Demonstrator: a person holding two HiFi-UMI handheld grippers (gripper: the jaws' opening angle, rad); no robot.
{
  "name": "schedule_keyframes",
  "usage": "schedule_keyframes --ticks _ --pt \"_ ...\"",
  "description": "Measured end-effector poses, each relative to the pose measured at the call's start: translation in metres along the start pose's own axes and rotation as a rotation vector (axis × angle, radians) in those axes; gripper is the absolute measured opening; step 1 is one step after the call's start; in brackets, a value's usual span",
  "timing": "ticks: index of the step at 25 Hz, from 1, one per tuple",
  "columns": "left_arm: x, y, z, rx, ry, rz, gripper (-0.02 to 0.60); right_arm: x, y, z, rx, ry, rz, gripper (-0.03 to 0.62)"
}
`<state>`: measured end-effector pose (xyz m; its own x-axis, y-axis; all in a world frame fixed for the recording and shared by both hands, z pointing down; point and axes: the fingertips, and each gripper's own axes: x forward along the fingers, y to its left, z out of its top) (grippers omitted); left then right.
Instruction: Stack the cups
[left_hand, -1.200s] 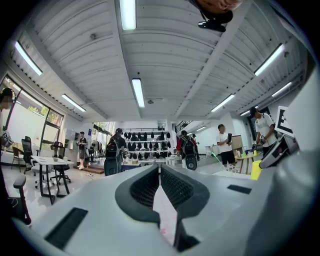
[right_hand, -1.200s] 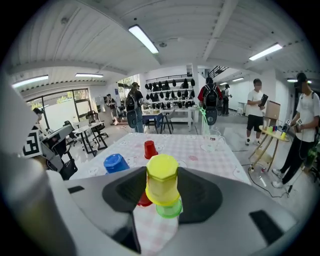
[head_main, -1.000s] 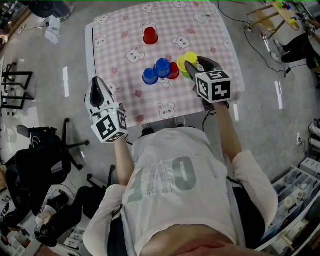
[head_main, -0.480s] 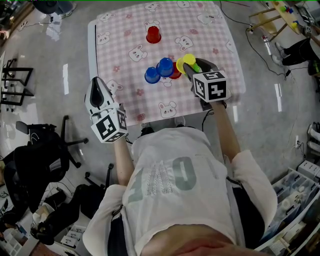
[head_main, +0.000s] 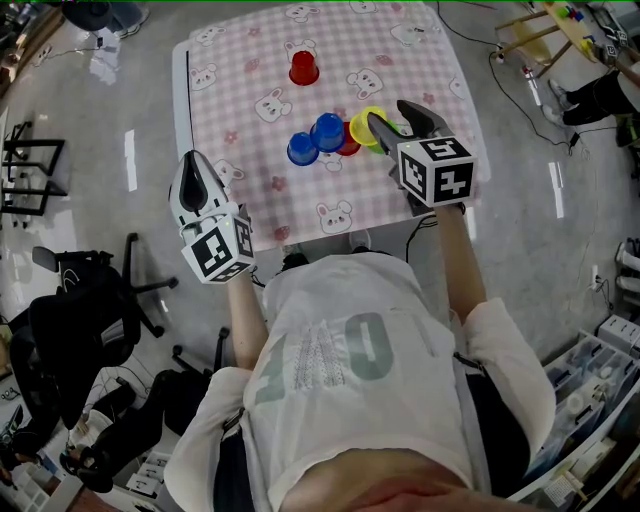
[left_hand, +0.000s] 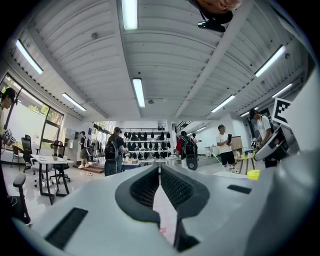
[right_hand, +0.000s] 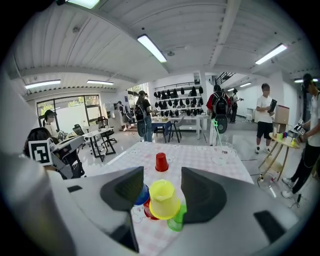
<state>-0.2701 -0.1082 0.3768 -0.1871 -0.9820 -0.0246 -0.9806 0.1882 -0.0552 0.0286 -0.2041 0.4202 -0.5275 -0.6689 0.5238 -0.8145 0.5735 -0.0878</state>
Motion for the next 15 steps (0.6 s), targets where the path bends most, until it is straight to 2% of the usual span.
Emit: schedule_keyframes --ticks 5,10,12,15 --pt "0.006 -0.01 0.011 0.001 -0.011 -0.016 0.034 -0.003 -0.01 0.046 -0.105 -0.032 0.04 0.239" --pt "0.0 -0.003 0.003 0.023 0.015 -0.006 0.034 0.022 -0.006 0.085 -0.331 -0.054 0.136 0.239" --pt "-0.001 -0.002 0.003 0.039 0.033 0.014 0.034 0.036 -0.004 0.095 -0.425 -0.064 0.198 0.24" --pt "0.002 -0.011 0.006 0.048 0.054 0.039 0.034 0.052 -0.005 0.103 -0.478 -0.061 0.33 0.24"
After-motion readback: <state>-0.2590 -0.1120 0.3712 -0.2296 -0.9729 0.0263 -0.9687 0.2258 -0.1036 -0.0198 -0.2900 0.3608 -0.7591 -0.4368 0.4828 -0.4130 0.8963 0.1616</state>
